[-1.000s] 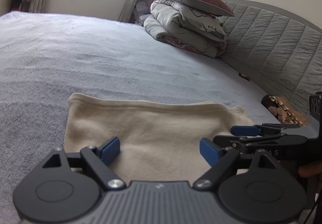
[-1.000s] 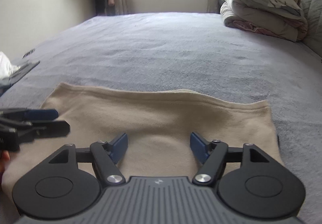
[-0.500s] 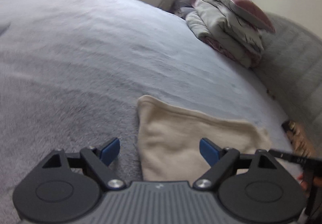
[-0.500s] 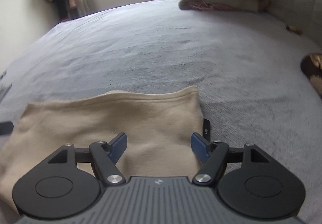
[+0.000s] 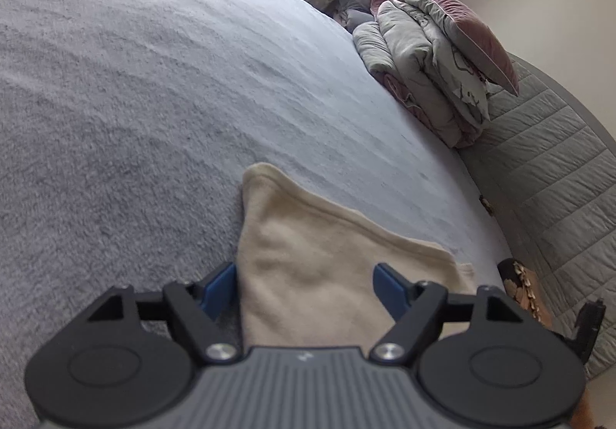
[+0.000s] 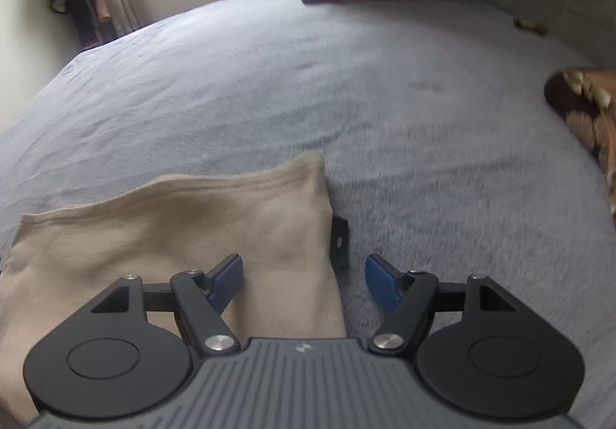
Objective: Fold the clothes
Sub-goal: 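Move both open grippers to the corner of the folded shirt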
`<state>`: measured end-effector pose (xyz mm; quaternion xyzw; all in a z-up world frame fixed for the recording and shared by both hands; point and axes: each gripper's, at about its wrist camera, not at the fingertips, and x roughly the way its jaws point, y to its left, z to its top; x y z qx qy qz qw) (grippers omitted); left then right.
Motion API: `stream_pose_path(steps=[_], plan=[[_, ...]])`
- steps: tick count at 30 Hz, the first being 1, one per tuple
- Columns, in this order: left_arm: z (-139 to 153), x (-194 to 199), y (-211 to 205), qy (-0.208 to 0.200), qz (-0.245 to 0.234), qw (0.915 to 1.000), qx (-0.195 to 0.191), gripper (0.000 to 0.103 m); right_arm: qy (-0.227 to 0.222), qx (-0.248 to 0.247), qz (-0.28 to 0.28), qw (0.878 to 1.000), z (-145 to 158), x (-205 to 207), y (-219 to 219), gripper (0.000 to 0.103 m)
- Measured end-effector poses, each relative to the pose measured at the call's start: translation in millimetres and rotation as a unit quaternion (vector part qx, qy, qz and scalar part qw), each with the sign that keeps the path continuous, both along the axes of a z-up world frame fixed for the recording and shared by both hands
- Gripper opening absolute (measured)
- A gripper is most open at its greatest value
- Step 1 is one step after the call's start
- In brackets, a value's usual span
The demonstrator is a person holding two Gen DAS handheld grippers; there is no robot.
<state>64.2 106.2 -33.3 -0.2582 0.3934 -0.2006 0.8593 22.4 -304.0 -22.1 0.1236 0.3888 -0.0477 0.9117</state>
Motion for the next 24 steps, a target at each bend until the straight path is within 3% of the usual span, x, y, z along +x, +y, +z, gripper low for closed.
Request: stream_pose_path(steps=[9,24], plan=[[-0.7,0.1,-1.3,0.003,0.002,1.0,0.001,0.079,-0.007,-0.001,-0.004,1.0,-6.0,0.4,4.5,0.084],[-2.7,5.3,1.6,0.003,0.001,1.0,-0.001,0.079,-0.01,-0.02,-0.001,1.0,-7.8,1.3,10.7,0.086]])
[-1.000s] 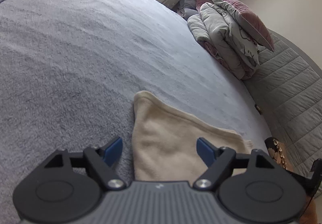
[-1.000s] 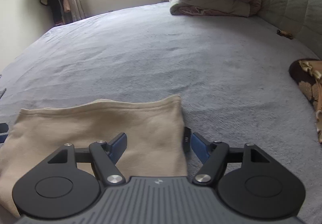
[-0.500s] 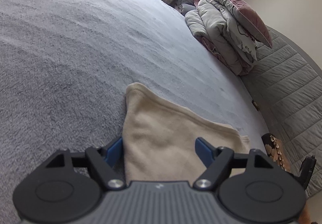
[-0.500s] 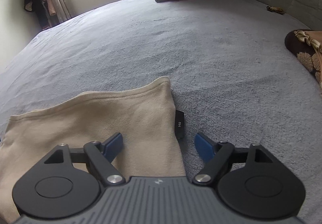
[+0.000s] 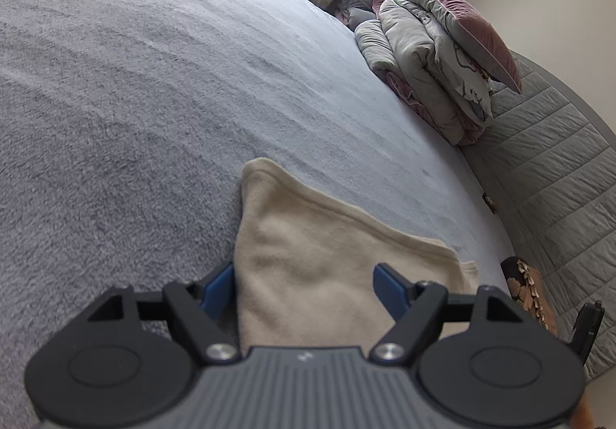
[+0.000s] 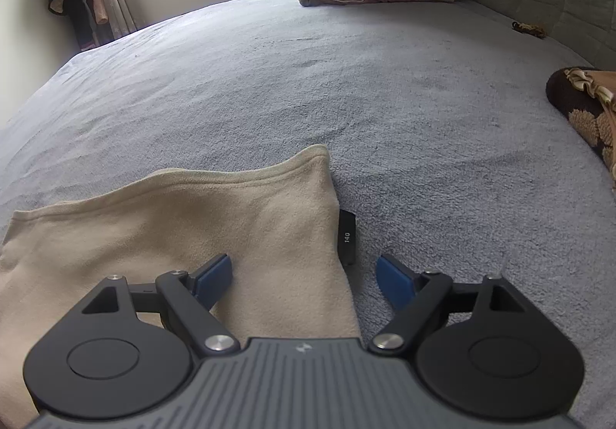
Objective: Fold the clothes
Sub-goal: 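Move both open grippers to the corner of the folded shirt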
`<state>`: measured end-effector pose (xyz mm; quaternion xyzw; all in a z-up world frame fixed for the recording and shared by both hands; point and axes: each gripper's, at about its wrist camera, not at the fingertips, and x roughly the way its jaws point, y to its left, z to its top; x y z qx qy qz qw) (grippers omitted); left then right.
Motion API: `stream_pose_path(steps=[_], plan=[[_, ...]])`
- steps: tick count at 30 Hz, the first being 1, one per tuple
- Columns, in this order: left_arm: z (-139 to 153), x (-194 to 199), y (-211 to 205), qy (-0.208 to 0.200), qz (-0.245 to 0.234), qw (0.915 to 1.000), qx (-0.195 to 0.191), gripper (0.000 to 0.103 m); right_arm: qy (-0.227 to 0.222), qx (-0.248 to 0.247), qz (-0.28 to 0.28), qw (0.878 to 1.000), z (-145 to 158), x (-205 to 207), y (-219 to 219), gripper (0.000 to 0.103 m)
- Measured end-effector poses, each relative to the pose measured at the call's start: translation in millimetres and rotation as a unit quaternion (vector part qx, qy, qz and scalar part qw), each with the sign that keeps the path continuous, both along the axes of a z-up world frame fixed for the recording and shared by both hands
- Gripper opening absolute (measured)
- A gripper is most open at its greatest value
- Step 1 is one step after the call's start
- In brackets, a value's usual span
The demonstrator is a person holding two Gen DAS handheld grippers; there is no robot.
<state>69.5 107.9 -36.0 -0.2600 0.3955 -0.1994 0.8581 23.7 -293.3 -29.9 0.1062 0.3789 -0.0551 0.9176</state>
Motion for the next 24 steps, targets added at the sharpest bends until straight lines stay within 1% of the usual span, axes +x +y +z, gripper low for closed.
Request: stream_pose_path(steps=[24], plan=[[1.3,-4.4,-2.8,-0.002,0.004,1.0,-0.002,0.079,-0.002,-0.009,-0.001,1.0,-1.6,1.3,3.0,0.087]])
